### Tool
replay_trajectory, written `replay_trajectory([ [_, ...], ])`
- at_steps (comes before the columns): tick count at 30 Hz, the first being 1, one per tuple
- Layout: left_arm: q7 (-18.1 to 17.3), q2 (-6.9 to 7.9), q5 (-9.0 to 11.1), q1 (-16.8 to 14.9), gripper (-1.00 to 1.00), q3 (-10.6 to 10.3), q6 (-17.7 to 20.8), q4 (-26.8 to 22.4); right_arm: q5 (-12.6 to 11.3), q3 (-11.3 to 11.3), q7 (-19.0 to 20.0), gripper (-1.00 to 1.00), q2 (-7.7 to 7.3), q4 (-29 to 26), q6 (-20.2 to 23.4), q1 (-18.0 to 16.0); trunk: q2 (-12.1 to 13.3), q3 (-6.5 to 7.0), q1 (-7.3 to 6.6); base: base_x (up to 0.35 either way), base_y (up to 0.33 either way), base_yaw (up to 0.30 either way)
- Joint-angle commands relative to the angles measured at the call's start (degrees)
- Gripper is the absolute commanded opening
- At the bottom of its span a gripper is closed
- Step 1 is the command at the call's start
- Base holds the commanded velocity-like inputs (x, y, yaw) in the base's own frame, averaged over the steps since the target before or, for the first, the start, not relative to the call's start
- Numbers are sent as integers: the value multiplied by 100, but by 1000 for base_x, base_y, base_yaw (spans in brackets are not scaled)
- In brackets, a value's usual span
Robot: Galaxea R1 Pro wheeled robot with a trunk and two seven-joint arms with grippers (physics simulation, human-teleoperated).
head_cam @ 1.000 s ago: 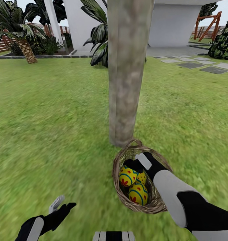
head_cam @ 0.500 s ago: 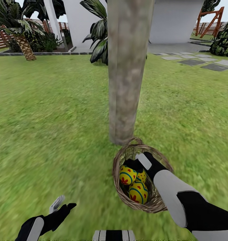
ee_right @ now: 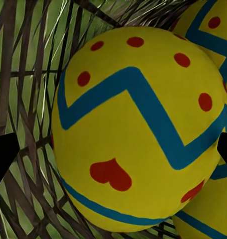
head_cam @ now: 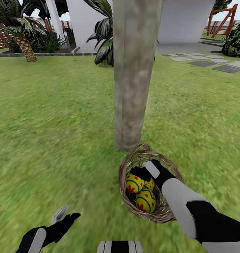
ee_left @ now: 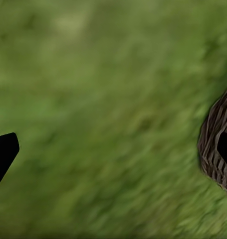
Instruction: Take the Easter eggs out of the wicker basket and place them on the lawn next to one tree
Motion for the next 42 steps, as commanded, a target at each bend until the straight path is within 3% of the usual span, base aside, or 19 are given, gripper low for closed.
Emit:
replay_trajectory([
  [1, -33, -2, -17, -3, 100, 15, 32, -2, -60, 13, -52, 100, 0, -10, 10, -1, -2, -4, -1, 0, 0, 0],
  [7, -34, -2, -17, -3, 100, 16, 32, -2, -43, 15, -60, 100, 1, -10, 4, -1, -2, -4, -1, 0, 0, 0],
  [12, -31, -2, -17, -3, 100, 16, 35, -2, -22, 15, -72, 100, 1, -10, 3, -1, -8, -115, 12, 0, 0, 0],
  [19, -35, -2, -17, -3, 100, 19, 40, -2, -17, 8, -321, 100, 6, -10, 9, -1, -8, -115, 12, 0, 0, 0],
  [42, -37, 4, -17, -3, 100, 23, 40, -2, -32, 7, -340, 100, 8, -14, 12, -1, -12, -182, 20, 0, 0, 0],
])
